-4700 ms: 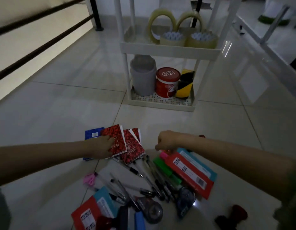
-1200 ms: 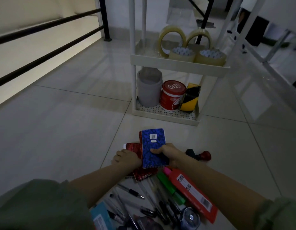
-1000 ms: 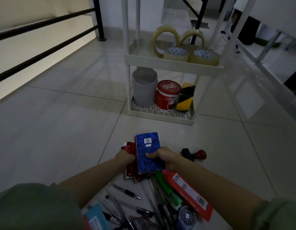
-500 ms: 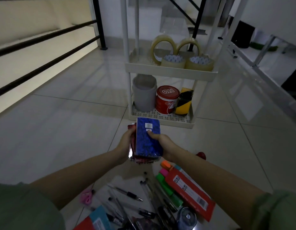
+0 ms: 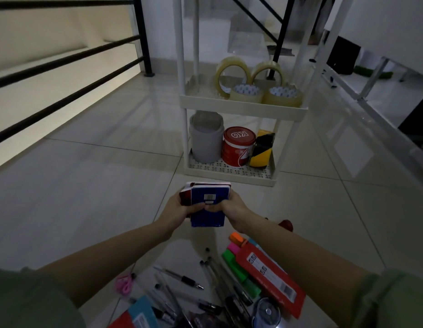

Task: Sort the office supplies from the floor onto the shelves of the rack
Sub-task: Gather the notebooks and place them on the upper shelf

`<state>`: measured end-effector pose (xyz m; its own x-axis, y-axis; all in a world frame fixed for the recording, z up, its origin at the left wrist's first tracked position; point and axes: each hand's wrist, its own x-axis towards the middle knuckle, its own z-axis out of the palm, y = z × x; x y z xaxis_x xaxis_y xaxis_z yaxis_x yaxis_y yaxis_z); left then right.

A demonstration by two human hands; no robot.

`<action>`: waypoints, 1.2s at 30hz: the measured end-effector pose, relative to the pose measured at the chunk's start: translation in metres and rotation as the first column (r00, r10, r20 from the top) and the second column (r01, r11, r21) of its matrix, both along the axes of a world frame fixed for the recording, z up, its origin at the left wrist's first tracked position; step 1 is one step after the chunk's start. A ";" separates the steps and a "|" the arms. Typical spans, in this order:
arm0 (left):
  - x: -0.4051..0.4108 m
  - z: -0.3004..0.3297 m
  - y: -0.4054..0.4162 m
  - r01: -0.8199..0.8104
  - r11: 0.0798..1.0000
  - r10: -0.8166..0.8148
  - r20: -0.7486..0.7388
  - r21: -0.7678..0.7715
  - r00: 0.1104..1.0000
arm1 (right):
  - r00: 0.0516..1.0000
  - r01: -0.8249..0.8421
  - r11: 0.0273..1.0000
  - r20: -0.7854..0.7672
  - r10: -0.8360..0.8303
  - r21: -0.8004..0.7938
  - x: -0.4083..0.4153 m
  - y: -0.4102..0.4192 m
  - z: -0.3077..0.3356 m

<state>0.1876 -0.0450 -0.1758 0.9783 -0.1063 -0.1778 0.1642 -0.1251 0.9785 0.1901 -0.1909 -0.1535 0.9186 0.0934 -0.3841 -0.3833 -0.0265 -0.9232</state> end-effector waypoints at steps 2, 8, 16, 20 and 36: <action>0.001 -0.007 0.000 -0.010 1.000 0.010 0.018 -0.003 1.000 | 1.000 0.006 1.000 0.005 -0.006 -0.006 0.002 0.001 -0.006; 0.010 -0.029 -0.003 0.071 0.994 -0.052 -0.210 0.086 0.976 | 0.994 -0.075 0.994 -0.081 0.069 -0.082 -0.001 0.006 -0.039; 0.008 -0.035 0.000 0.051 0.965 -0.057 0.016 0.257 0.998 | 0.997 -0.018 0.979 0.066 0.032 -0.202 -0.003 0.006 -0.050; 0.011 -0.037 0.002 0.118 0.960 -0.101 -0.079 0.255 0.992 | 0.990 -0.080 0.939 0.086 0.115 -0.334 0.003 0.003 -0.045; 0.042 0.146 -0.024 -0.076 0.952 0.090 0.036 -0.297 0.995 | 0.988 -0.062 0.991 0.145 0.044 0.122 0.031 -0.012 0.138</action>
